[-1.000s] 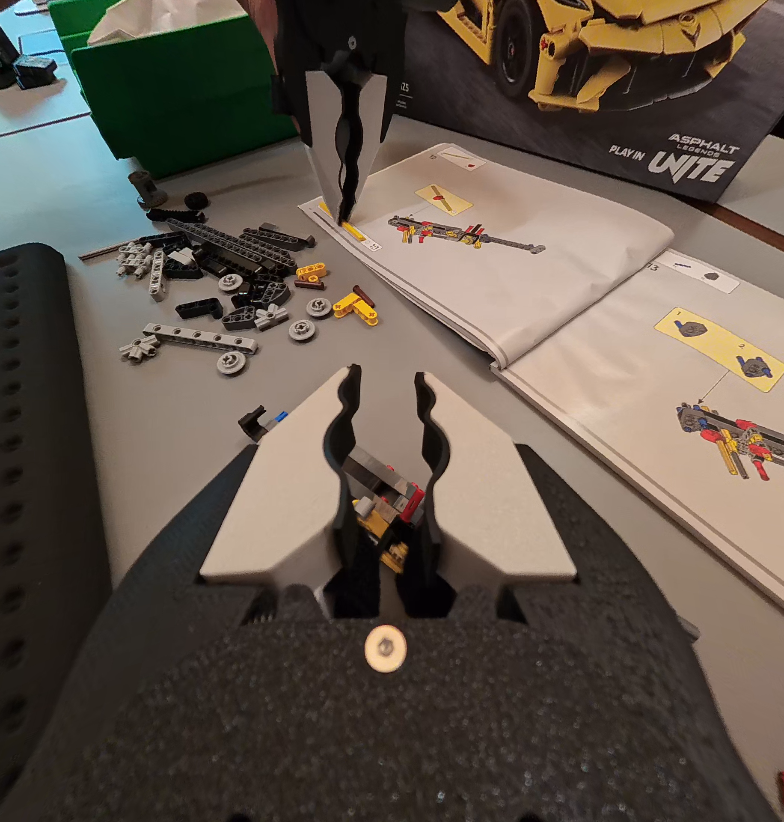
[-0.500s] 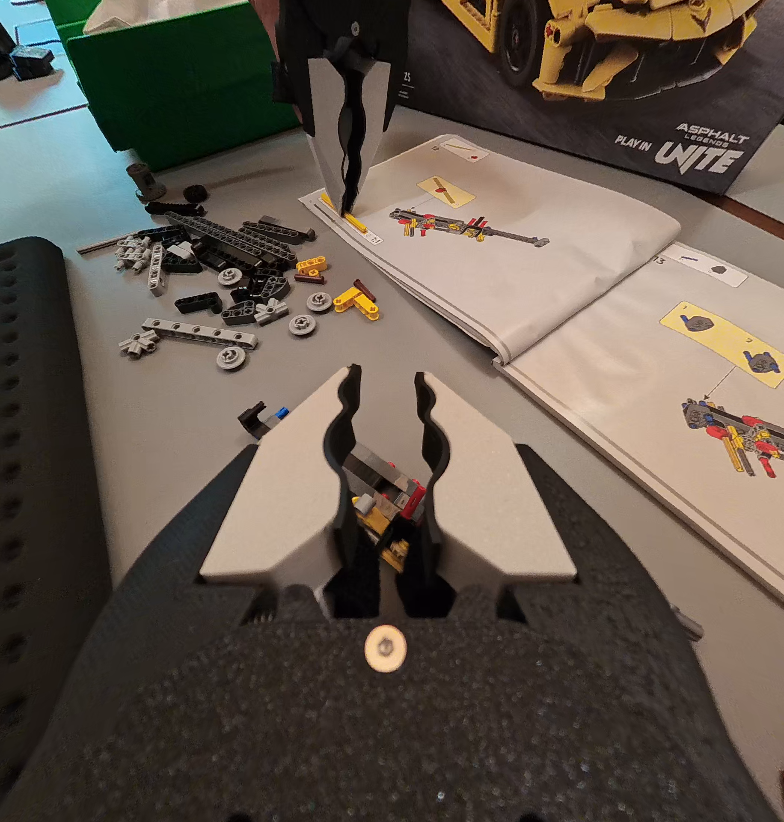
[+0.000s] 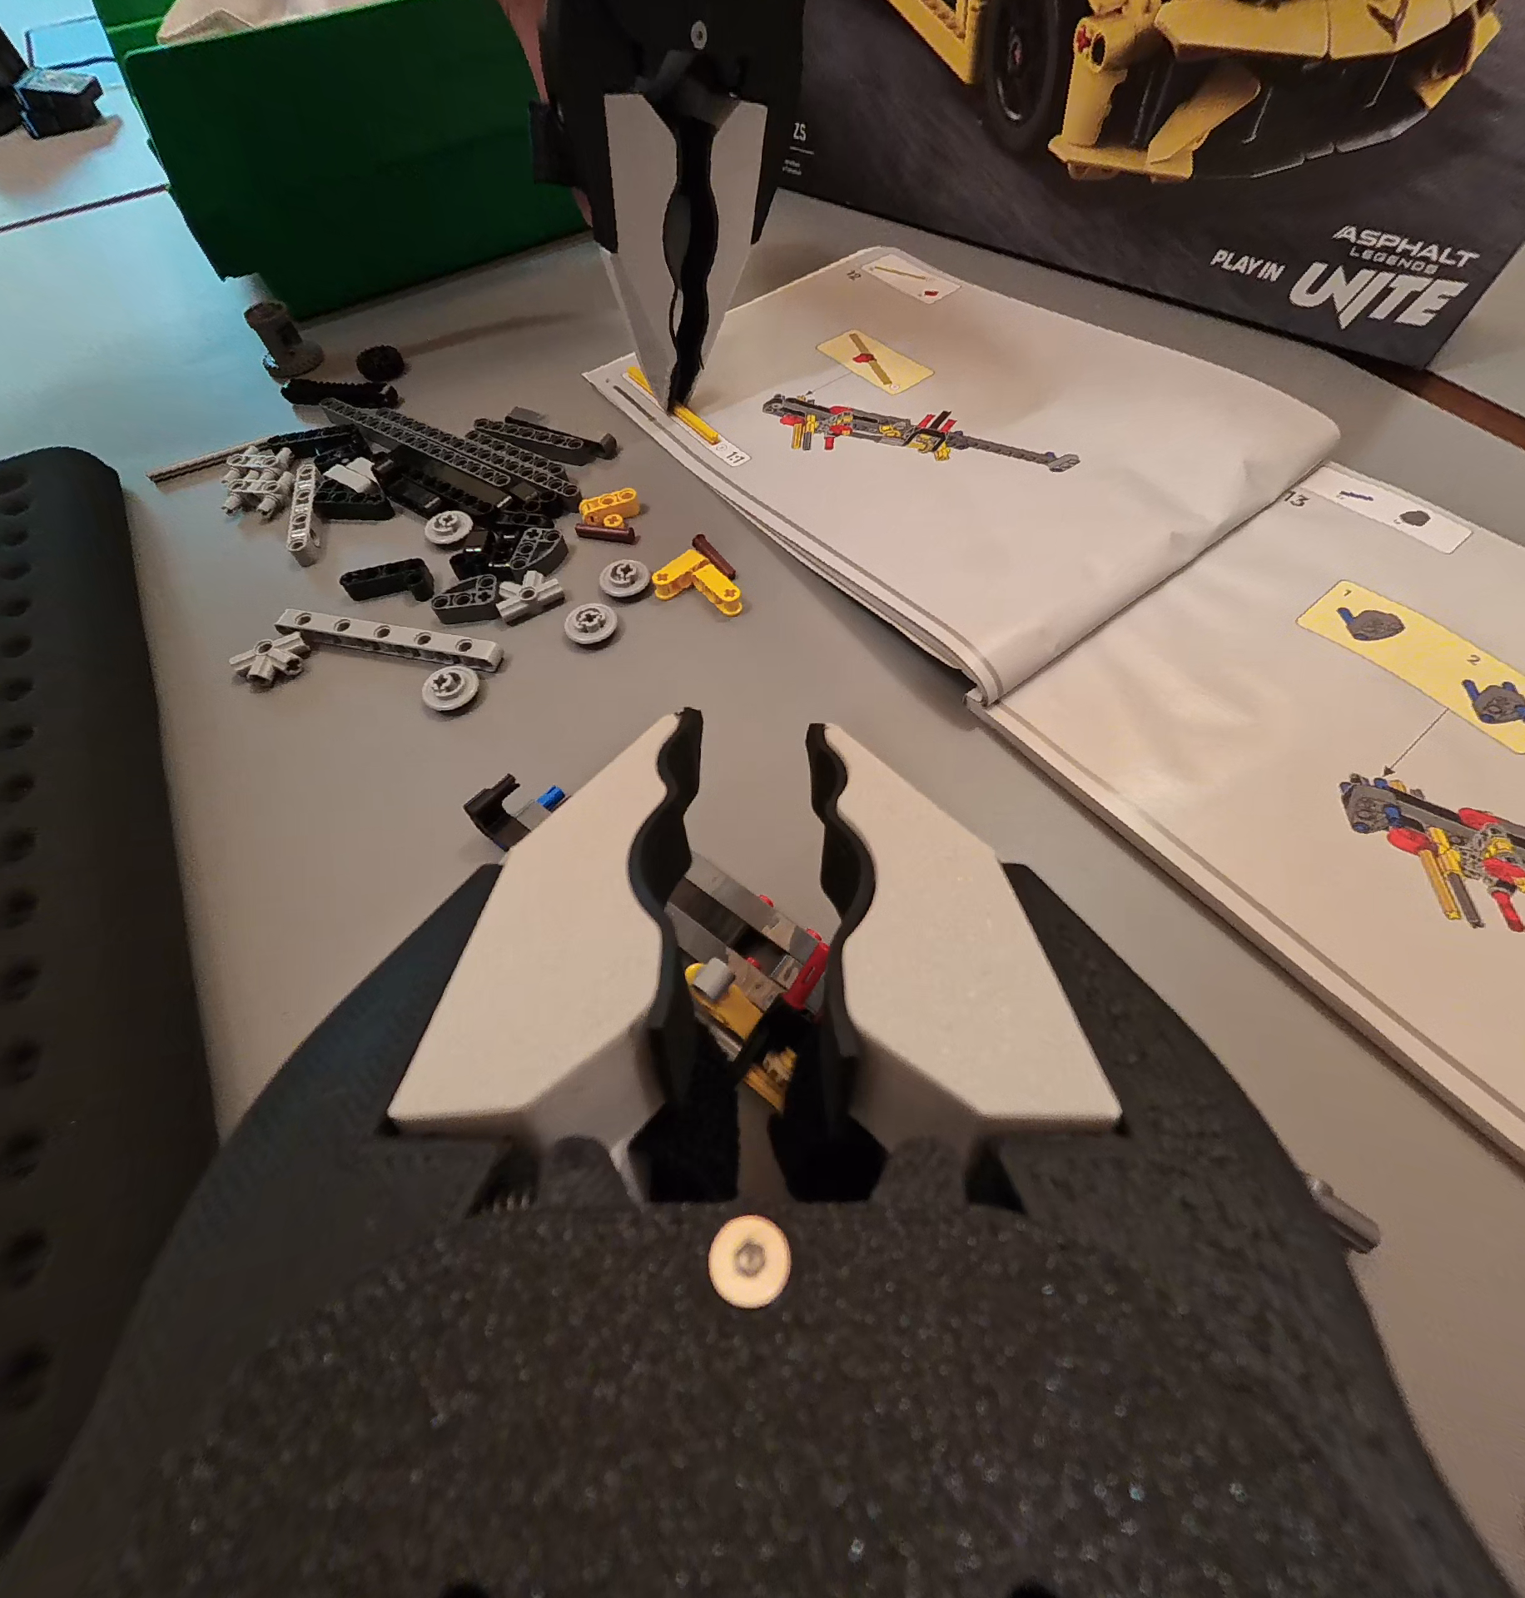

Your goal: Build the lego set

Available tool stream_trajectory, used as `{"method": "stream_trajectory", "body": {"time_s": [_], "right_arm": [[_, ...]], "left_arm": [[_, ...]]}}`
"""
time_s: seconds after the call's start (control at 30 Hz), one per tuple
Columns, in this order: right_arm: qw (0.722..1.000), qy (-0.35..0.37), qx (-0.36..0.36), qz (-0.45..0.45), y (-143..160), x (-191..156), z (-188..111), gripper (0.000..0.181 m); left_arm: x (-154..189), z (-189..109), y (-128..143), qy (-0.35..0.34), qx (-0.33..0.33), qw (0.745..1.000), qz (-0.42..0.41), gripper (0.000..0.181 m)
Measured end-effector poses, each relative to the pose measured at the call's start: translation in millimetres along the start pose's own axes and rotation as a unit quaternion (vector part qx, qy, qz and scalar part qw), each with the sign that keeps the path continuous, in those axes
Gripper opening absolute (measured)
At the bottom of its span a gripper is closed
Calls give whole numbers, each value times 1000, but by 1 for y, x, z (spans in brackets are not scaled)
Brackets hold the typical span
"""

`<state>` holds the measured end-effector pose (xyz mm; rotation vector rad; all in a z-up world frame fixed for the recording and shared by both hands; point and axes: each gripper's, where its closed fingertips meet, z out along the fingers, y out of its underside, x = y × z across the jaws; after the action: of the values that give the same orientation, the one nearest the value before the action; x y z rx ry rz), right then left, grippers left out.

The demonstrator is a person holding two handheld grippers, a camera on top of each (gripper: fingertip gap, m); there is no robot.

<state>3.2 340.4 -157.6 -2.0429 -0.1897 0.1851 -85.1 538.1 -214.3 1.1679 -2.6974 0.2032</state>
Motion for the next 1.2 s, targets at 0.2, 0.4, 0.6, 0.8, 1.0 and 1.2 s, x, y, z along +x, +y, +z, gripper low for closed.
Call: {"method": "stream_trajectory", "body": {"time_s": [0.2, 0.4, 0.6, 0.8, 1.0, 1.2], "right_arm": [[1000, 19, 11, 10, 0, 11, -10, 24], [992, 69, 72, 74, -1, 41, -43, 24], [985, 134, 87, 62, -5, 65, -55, 23], [997, 41, -62, 31, 38, 18, -71, 49], [982, 87, -161, 41, 81, 8, -71, 54], [978, 120, -166, 31, 89, 7, -61, 42]], "left_arm": [[7, -8, -8, -12, 22, 1000, -18, 2], [136, -60, -118, 65, 255, 959, -109, 2], [205, -5, -170, 86, 253, 957, -111, 2], [205, 35, -193, 41, 215, 970, -105, 2], [207, 56, -208, -14, 174, 981, -87, 3], [205, 55, -216, -30, 197, 974, -106, 12]]}}
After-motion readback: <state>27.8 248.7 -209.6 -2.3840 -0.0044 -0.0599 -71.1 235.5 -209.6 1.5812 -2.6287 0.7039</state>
